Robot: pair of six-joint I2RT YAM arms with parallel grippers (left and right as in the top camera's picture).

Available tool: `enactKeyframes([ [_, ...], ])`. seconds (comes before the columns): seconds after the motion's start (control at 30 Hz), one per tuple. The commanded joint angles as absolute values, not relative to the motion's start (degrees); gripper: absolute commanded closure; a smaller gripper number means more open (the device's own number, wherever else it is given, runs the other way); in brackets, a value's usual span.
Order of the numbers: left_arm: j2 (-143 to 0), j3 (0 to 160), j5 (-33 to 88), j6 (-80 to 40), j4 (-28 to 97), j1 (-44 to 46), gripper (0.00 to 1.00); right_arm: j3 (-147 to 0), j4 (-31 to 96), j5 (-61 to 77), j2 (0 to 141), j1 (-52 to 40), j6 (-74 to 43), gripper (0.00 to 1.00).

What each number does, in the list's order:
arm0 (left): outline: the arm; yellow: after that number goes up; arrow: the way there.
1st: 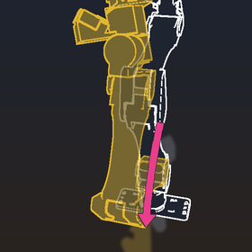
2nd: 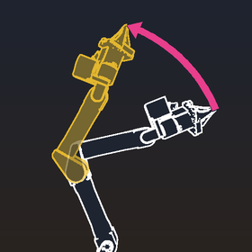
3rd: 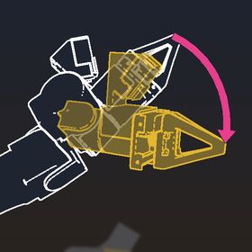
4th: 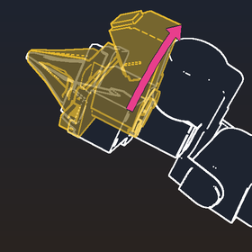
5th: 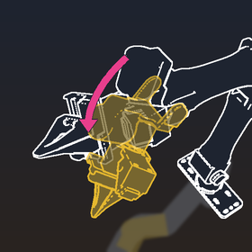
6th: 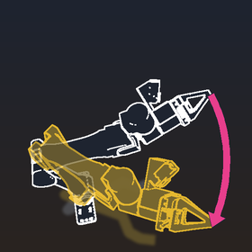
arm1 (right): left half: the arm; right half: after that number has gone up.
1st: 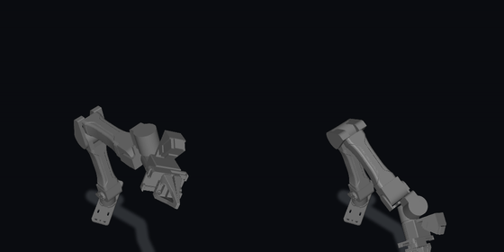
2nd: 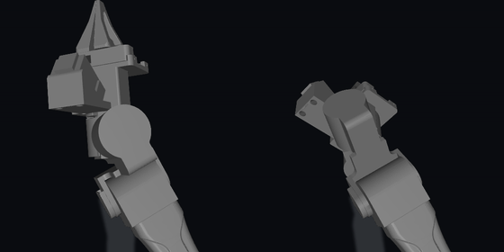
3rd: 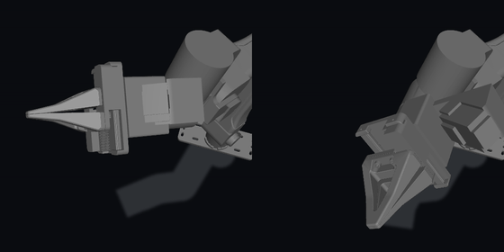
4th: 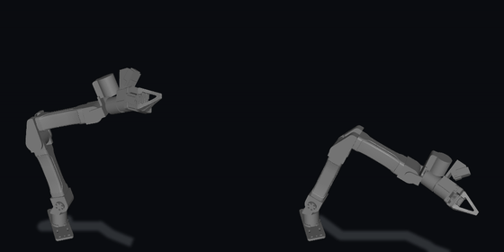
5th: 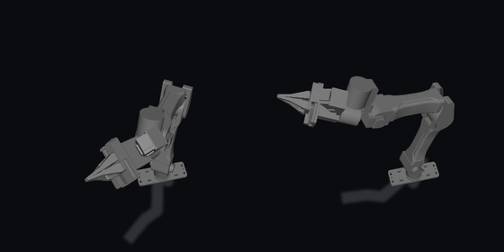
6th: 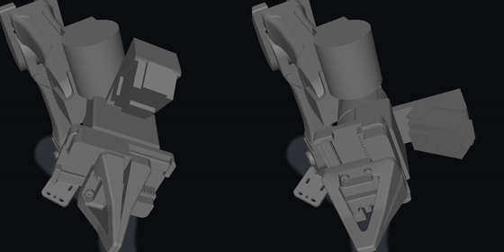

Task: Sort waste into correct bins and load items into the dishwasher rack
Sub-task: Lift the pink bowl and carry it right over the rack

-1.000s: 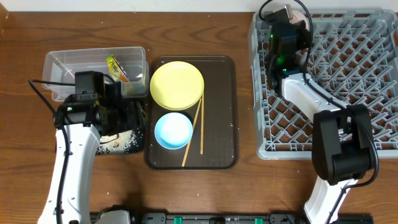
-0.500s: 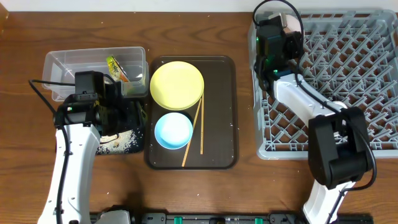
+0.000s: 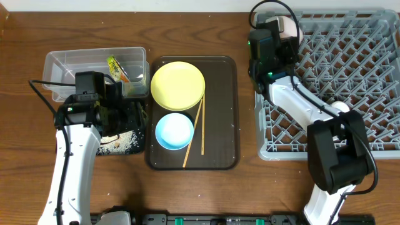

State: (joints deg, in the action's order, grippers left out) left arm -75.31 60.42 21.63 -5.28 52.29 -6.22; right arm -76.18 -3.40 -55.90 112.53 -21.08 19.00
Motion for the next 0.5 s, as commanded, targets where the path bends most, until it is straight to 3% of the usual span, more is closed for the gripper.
enactKeyframes([
  [0.0, -74.9, 60.0, 21.2, -4.8, 52.5, -6.3, 0.34, -75.4, -1.2, -47.7, 112.8, -24.2, 16.0, 0.99],
  [0.47, -74.9, 60.0, 21.2, -4.8, 52.5, -6.3, 0.35, -75.4, 8.6, -46.5, 112.7, -24.6, 7.1, 0.99],
])
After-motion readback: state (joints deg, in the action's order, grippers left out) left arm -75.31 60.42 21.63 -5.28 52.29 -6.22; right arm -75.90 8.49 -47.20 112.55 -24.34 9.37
